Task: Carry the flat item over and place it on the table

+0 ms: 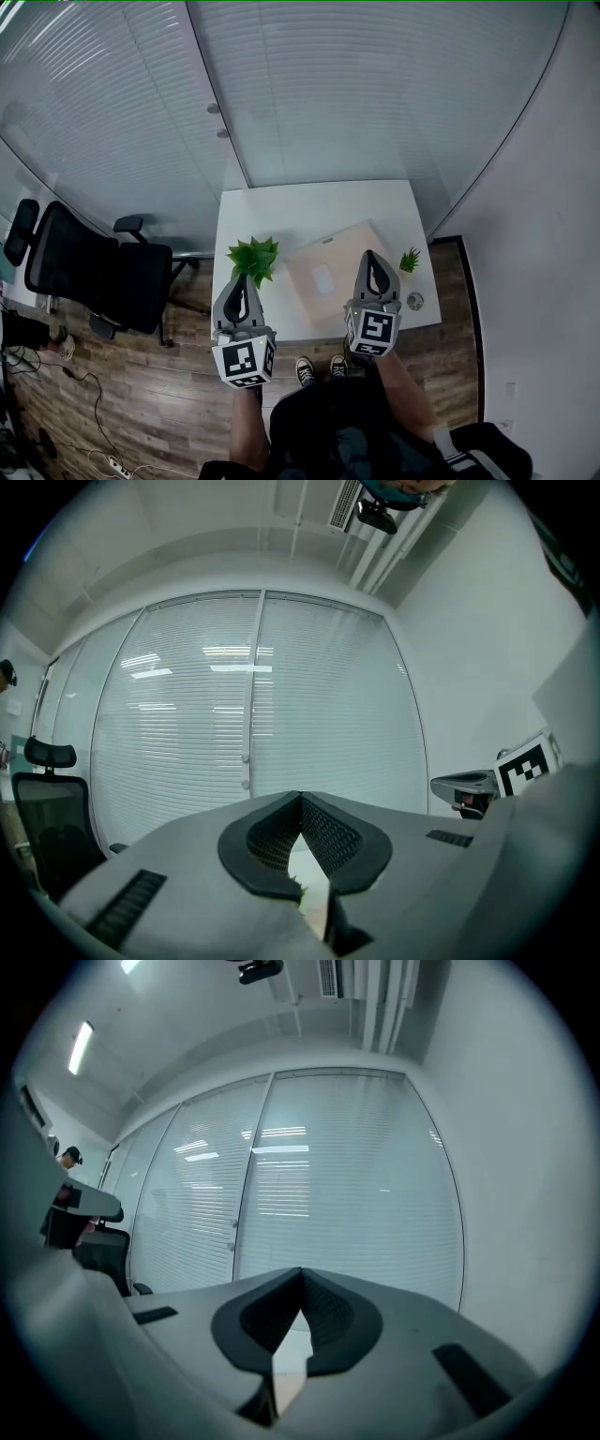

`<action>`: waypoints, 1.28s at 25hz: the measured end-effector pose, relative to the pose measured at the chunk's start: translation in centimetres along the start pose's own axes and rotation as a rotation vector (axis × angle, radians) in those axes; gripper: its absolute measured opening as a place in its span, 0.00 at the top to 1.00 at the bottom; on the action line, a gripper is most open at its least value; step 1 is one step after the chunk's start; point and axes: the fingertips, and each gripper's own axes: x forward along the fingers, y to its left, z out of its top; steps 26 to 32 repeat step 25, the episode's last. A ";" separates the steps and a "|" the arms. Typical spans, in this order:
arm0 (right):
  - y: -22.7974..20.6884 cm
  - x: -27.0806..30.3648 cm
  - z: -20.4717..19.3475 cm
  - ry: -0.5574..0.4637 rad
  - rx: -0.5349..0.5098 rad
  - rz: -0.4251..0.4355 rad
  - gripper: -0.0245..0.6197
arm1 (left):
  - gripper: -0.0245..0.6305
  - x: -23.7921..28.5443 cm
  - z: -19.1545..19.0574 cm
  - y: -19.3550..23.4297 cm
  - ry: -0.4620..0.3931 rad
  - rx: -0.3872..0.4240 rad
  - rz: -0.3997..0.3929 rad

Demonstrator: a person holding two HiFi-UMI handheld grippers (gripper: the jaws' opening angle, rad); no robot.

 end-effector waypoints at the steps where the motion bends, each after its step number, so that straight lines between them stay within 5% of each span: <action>1: -0.1 0.0 -0.1 0.005 0.006 -0.001 0.96 | 0.96 0.0 -0.1 0.0 0.000 0.000 0.000; 32: 1.1 0.0 0.3 0.007 0.006 0.035 0.96 | 0.96 -0.3 0.2 0.5 -0.010 -0.007 0.006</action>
